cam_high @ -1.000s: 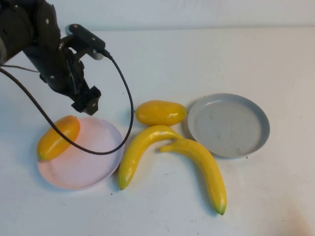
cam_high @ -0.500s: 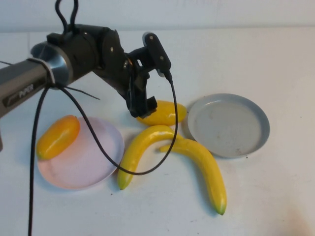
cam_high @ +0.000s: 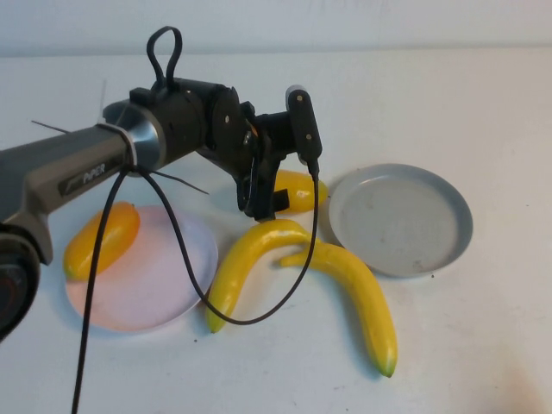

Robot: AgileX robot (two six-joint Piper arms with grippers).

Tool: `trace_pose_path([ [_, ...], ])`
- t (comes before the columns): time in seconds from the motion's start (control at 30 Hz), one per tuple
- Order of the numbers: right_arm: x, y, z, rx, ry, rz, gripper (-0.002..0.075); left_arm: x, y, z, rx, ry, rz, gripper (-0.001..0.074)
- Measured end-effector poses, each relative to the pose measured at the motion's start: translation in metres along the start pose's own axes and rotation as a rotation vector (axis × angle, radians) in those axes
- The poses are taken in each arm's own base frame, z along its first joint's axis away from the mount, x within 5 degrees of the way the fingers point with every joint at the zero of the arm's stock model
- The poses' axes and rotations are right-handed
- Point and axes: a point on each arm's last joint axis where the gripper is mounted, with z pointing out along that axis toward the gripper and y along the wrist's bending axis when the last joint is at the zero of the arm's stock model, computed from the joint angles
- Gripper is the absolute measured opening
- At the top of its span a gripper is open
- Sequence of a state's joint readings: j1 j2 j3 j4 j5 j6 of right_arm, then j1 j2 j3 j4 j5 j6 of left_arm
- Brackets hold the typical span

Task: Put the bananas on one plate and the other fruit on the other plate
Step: Put one type of fruit in the left plate

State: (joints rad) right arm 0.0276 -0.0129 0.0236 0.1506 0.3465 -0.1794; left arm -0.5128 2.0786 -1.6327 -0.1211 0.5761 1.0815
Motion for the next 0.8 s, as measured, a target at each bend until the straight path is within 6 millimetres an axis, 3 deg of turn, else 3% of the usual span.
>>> trace_pose_path([
  [0.67,0.0,0.0,0.0,0.0,0.0,0.0,-0.0017,0.009,-0.01,0.029,0.043,0.028,0.046,0.0643],
  [0.8,0.0,0.0,0.0,0.0,0.0,0.0,-0.0017,0.009,-0.009,0.031,0.037,0.023,0.05,0.0608],
])
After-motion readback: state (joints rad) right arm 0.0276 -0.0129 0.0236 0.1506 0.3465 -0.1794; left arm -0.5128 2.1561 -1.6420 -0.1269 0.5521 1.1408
